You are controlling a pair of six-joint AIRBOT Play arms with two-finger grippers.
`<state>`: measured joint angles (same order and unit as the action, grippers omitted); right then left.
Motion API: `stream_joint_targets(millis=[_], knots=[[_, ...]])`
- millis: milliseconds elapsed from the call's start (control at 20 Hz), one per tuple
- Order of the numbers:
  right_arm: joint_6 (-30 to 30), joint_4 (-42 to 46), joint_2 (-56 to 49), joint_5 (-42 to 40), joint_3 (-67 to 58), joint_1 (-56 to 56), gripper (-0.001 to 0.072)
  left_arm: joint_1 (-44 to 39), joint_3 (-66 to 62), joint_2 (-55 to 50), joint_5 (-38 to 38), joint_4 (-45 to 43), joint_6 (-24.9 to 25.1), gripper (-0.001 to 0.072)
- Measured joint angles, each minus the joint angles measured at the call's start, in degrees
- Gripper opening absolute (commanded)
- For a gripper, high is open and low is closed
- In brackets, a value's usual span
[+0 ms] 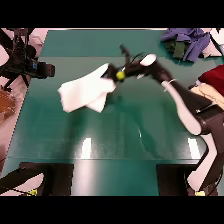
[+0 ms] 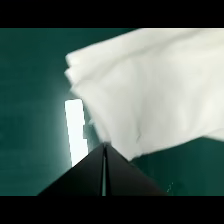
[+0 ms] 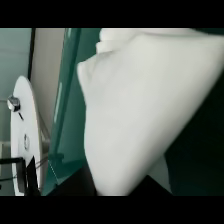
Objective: Fold the shirts.
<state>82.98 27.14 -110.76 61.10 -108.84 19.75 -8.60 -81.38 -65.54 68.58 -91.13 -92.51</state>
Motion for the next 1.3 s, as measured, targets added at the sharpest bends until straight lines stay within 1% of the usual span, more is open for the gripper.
stream_joint_targets(millis=[200, 350, 450, 600, 700, 850, 900, 950, 1000, 1050, 1200, 1300], knots=[[10.27, 4.79, 7.45, 0.42, -6.88, -15.30, 0.0020, -0.02, 0.02, 0.00, 0.11, 0.02, -0.04, 0.0024], [19.04, 6.27, 14.86, -1.73, -6.58, -30.18, 0.0020, -0.02, 0.02, 0.00, 0.07, 0.04, -0.42, 0.0024], [23.85, 6.40, 19.61, -0.72, -5.77, -40.61, 0.0020, -0.02, 0.02, 0.00, 0.00, 0.07, -0.87, 0.0024], [28.98, 7.45, 24.96, 5.84, -4.22, -55.71, 0.0020, -0.02, 0.00, 0.00, -0.94, 0.09, -1.66, 0.0024], [30.60, 9.42, 27.91, 11.98, -2.49, -64.50, 0.0021, -0.02, 0.02, 0.00, -1.68, 0.13, -2.23, 0.0024], [31.15, 18.10, 30.99, 22.08, 2.56, -74.38, 0.0023, -0.02, 0.02, 0.00, -2.43, 1.09, -2.99, 0.0024], [30.49, 21.16, 31.80, 24.57, 4.96, -77.02, 0.0041, -0.02, 0.02, 0.00, -2.58, 1.60, -3.19, 0.0024], [29.16, 23.54, 32.30, 26.47, 7.52, -79.23, 0.0209, -0.02, 0.02, 0.00, -2.58, 2.03, -3.26, 0.0024], [27.65, 25.07, 32.52, 27.43, 9.81, -80.89, 0.0479, -0.02, 0.02, 0.04, -2.58, 2.58, -3.37, 0.0024], [26.08, 25.75, 32.65, 28.15, 11.89, -82.34, 0.0628, -0.02, 0.02, 0.15, -2.49, 3.06, -3.39, 0.0024], [22.36, 24.94, 32.72, 29.05, 15.87, -86.66, 0.0631, -0.02, 0.00, 0.37, -1.44, 3.93, -3.43, 0.0025], [21.09, 23.52, 32.83, 29.09, 14.64, -90.36, 0.0630, -0.02, 0.02, 0.42, -0.83, 4.24, -3.45, 0.0025]])
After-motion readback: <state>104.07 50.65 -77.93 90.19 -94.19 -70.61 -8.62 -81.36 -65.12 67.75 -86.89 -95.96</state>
